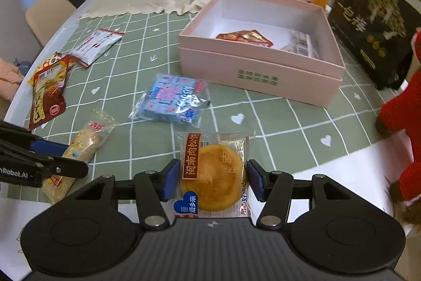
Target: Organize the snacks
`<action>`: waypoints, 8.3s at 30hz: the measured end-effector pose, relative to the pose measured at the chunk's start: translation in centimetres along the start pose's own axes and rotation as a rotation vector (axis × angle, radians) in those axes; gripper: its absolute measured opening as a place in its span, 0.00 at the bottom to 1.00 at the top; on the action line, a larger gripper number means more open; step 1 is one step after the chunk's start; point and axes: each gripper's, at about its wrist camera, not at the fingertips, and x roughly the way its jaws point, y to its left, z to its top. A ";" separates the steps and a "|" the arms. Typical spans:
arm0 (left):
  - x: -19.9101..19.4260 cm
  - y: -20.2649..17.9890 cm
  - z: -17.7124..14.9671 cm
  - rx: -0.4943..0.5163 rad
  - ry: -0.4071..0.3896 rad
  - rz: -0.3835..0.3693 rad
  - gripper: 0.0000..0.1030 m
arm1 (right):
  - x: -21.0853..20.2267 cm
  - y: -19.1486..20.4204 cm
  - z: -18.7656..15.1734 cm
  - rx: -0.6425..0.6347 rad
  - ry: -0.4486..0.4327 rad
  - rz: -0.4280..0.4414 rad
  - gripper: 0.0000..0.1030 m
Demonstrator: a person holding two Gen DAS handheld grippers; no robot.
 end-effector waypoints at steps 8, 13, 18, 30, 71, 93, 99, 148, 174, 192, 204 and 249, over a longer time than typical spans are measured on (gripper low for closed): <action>-5.2 -3.0 5.0 0.050 -0.236 -0.148 0.31 | -2.5 -1.2 0.8 0.022 -0.072 -0.054 0.54; -6.6 -6.8 12.2 0.128 -0.369 -0.191 0.32 | -4.6 -2.4 1.2 0.062 -0.118 -0.082 0.54; -2.1 -8.7 18.8 0.096 -0.373 -0.246 0.32 | -4.9 -3.0 1.2 0.082 -0.092 -0.133 0.54; -0.8 -4.4 15.8 -0.044 -0.430 -0.391 0.31 | -5.0 -5.1 2.3 0.129 -0.064 -0.157 0.54; -6.9 19.9 -0.9 -0.610 -0.429 0.161 0.31 | 18.3 16.7 21.9 0.310 0.291 0.393 0.70; -4.1 13.6 -1.2 -0.339 -0.260 -0.031 0.32 | 11.9 18.5 16.7 -0.257 0.230 0.228 0.70; -3.5 11.4 -2.0 -0.326 -0.210 -0.071 0.32 | 6.2 13.6 11.1 -0.213 0.200 0.258 0.70; -3.9 1.1 -2.4 -0.095 -0.084 -0.065 0.32 | 6.2 3.0 7.5 -0.267 -0.079 0.173 0.74; -5.0 3.1 -0.4 -0.164 -0.209 0.143 0.32 | 1.7 1.8 1.7 0.054 -0.021 0.219 0.71; -5.2 3.3 -0.9 -0.129 -0.229 0.166 0.32 | 4.4 0.5 3.4 0.143 0.006 0.060 0.74; -0.2 -4.1 0.3 0.244 -0.065 0.248 0.50 | 3.2 -0.5 0.4 0.075 -0.021 -0.090 0.78; -1.0 2.8 1.8 -0.156 -0.182 -0.191 0.63 | 3.8 5.4 0.6 -0.083 -0.030 0.002 0.85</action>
